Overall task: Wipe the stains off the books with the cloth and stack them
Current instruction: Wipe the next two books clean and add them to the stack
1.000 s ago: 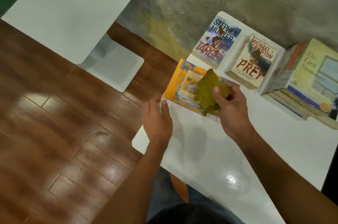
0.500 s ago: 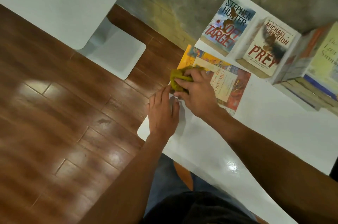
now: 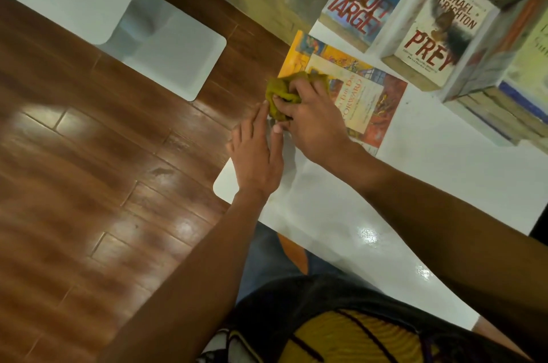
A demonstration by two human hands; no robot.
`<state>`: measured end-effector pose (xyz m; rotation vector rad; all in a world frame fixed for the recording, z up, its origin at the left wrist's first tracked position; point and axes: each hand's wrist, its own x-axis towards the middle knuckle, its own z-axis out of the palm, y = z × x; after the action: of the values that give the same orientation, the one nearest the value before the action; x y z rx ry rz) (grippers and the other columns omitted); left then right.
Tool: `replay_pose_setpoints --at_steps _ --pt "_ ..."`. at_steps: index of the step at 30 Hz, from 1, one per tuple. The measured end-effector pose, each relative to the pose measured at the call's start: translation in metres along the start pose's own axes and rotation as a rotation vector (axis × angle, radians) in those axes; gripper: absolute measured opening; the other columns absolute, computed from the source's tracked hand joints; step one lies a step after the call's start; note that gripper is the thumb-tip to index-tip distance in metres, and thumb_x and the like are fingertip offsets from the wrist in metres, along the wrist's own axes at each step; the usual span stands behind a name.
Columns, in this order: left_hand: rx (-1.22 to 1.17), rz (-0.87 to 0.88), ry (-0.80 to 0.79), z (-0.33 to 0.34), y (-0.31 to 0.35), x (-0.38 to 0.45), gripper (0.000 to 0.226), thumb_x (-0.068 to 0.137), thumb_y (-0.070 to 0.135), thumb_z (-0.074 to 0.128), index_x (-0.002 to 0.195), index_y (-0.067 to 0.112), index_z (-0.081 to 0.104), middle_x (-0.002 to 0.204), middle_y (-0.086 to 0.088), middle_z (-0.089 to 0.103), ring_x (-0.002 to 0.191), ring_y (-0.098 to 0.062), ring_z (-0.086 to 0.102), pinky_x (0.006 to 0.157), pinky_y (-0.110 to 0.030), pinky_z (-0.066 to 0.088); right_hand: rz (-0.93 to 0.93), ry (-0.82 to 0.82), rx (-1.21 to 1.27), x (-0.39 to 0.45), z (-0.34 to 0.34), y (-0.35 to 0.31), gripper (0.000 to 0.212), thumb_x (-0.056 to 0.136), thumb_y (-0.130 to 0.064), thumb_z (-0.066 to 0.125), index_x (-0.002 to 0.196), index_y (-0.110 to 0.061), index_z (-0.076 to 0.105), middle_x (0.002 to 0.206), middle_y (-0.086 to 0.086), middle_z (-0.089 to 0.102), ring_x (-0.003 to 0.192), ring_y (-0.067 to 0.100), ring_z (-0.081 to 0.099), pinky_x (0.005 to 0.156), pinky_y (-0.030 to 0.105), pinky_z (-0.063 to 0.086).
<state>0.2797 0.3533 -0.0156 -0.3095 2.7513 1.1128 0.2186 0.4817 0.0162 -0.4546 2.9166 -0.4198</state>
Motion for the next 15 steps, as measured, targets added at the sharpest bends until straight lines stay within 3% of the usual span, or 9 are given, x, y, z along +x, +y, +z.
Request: replay_pose_setpoints --at_steps 9,15 --pt "0.165 -0.061 -0.015 0.005 0.002 0.000 0.058 0.103 0.056 0.015 0.154 0.038 0.035 0.156 0.004 0.040 0.141 -0.020 0.033 0.111 -0.046 0.023 0.102 -0.065 0.050 -0.010 -0.007 0.009 0.043 0.090 -0.037 0.068 0.129 -0.020 0.067 0.123 0.010 0.047 0.119 0.032 0.038 0.100 0.037 0.038" --pt "0.205 -0.056 -0.031 0.005 0.002 0.000 0.062 0.101 0.058 0.011 0.156 0.037 0.030 0.157 0.003 0.039 0.141 -0.020 0.034 0.111 -0.046 0.021 0.174 -0.094 0.139 -0.037 -0.015 0.036 0.039 0.086 -0.030 0.075 0.123 -0.019 0.071 0.119 0.009 0.050 0.114 0.031 0.041 0.092 0.041 0.048"
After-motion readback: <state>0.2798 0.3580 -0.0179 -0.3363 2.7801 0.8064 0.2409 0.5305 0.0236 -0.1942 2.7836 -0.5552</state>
